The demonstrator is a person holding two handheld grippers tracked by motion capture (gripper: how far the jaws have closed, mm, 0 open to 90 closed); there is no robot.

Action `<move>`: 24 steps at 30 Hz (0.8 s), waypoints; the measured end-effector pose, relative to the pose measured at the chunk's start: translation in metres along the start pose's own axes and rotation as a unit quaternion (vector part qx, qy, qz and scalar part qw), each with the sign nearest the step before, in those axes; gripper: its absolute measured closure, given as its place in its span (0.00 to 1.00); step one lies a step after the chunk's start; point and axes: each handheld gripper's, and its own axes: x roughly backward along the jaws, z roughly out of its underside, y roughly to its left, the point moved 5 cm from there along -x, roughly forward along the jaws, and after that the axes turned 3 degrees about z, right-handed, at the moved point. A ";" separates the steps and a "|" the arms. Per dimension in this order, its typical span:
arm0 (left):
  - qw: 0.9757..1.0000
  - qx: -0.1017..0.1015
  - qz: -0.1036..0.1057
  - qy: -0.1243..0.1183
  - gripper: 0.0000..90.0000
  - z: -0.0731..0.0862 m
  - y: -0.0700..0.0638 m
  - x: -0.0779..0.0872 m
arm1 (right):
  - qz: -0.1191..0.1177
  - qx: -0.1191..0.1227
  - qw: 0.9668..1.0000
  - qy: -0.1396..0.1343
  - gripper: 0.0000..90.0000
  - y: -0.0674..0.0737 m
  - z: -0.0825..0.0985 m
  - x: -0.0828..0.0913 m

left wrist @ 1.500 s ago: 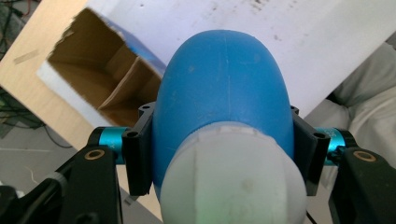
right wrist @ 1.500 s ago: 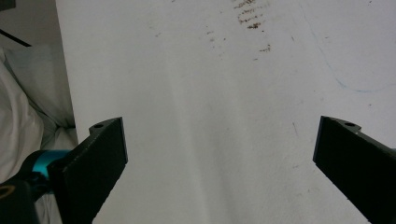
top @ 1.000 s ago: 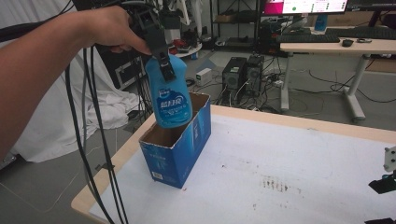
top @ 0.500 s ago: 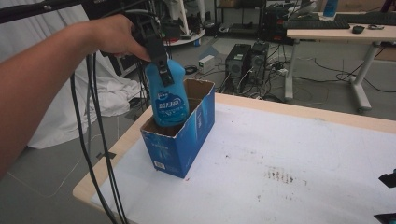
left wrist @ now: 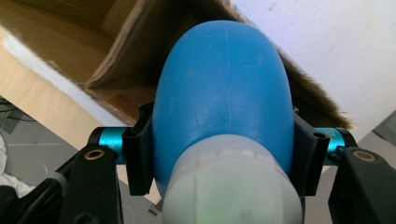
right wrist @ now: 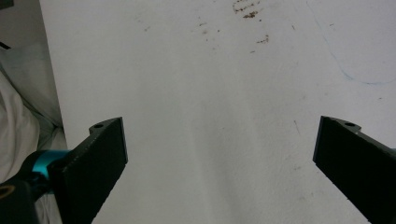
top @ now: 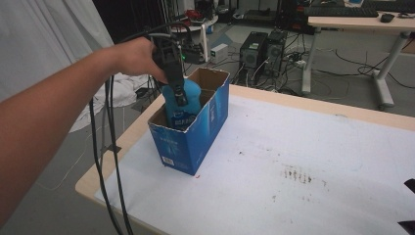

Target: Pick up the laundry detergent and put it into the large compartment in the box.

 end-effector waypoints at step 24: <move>1.000 0.000 0.007 0.008 0.42 0.004 0.001 -0.044 | 0.000 -0.002 1.000 0.005 0.02 0.000 0.001 -0.003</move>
